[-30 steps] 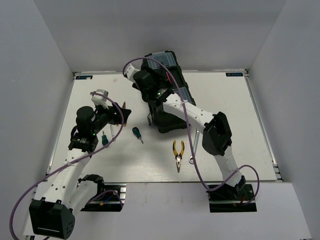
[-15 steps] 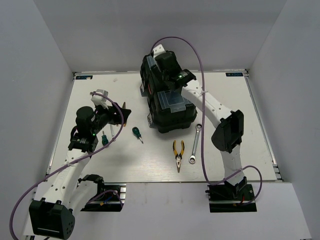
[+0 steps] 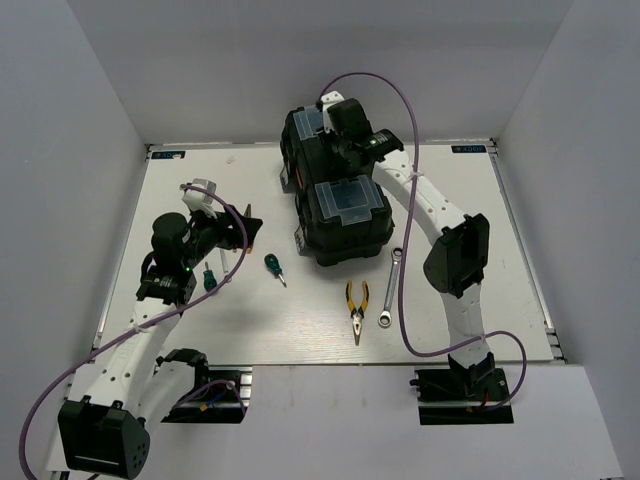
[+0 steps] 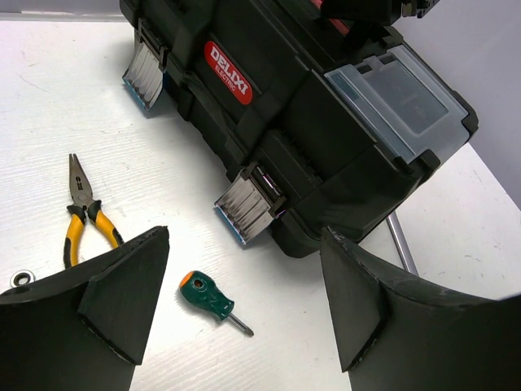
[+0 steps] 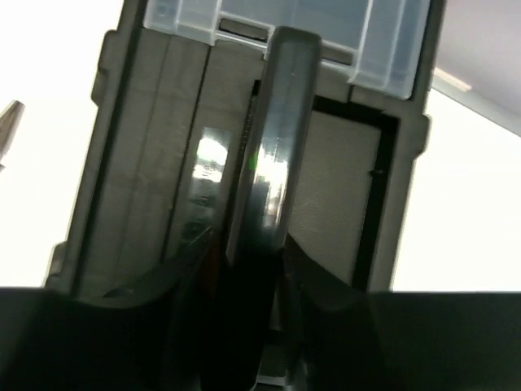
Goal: Sort the tools into containers
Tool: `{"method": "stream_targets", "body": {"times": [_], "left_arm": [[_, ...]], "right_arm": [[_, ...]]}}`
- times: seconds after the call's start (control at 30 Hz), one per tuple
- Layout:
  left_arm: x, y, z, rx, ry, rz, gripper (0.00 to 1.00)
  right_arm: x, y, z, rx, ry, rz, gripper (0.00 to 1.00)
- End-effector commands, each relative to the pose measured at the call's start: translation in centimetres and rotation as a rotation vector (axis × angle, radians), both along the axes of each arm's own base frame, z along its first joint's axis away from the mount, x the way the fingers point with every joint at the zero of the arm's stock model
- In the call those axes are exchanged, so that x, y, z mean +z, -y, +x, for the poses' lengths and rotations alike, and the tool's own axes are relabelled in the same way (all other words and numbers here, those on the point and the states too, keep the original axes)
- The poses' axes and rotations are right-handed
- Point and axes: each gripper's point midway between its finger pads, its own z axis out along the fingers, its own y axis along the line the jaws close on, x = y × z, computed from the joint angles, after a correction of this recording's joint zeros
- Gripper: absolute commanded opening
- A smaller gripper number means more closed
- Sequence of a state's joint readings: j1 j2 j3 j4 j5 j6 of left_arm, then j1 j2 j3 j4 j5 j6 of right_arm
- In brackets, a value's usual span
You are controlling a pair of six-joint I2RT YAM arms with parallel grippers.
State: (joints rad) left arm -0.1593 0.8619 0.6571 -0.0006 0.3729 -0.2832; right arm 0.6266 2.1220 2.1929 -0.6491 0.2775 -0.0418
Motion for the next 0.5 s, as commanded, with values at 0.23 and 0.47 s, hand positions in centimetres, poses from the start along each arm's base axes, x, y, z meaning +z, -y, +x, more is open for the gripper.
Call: {"method": "stream_targets", "body": {"times": [0.23, 0.47], "left_arm": [[-1.0, 0.4, 0.6, -0.011, -0.034, -0.005, 0.84], [-2.7, 1.6, 3.2, -0.034, -0.156, -0.049, 0.78]], "right_arm": [[2.6, -0.6, 0.4, 0.05, 0.023, 0.084, 0.06], [7.8, 0.2, -0.2, 0.035, 0.116, 0.157, 0.0]]}}
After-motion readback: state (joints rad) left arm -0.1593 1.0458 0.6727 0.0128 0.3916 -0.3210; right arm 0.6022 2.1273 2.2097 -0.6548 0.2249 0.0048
